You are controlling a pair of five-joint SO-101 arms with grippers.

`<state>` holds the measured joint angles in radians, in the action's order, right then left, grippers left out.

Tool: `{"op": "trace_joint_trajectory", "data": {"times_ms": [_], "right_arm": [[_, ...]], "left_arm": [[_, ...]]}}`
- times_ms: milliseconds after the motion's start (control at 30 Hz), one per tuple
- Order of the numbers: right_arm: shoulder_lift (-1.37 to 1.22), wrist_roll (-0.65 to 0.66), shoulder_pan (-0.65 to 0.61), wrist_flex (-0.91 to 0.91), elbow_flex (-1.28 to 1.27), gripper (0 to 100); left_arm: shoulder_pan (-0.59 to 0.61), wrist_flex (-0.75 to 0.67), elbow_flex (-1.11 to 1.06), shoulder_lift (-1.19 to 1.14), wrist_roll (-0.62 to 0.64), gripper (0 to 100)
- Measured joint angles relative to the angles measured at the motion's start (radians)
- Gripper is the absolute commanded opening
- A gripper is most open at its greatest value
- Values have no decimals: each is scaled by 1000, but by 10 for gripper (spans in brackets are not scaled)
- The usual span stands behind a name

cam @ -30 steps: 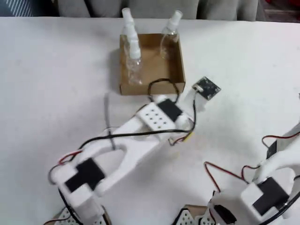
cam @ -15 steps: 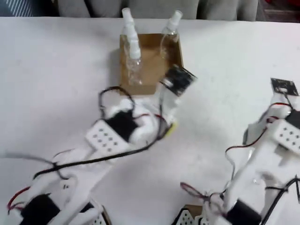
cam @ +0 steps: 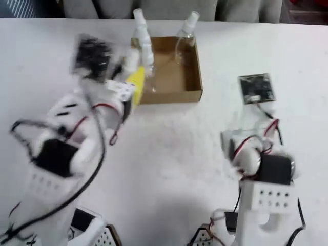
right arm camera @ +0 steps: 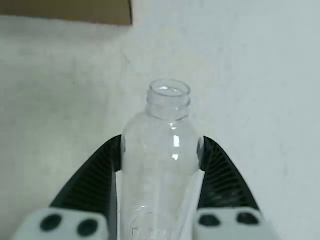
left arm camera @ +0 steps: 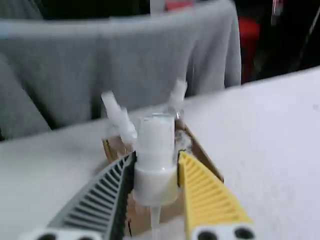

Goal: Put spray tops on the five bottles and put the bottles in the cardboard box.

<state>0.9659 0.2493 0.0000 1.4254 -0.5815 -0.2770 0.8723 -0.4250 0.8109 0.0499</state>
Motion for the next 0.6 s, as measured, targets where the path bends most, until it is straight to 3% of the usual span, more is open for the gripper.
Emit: {"op": "trace_joint_trajectory", "data": {"times_ms": [367, 600], "right_arm": [[192, 0, -436, -370, -233, 17], [517, 0, -545, -635, -559, 17]], "left_arm": [[18, -350, 2, 290, 0, 24], [15, -523, 2, 305, 0, 24]]}}
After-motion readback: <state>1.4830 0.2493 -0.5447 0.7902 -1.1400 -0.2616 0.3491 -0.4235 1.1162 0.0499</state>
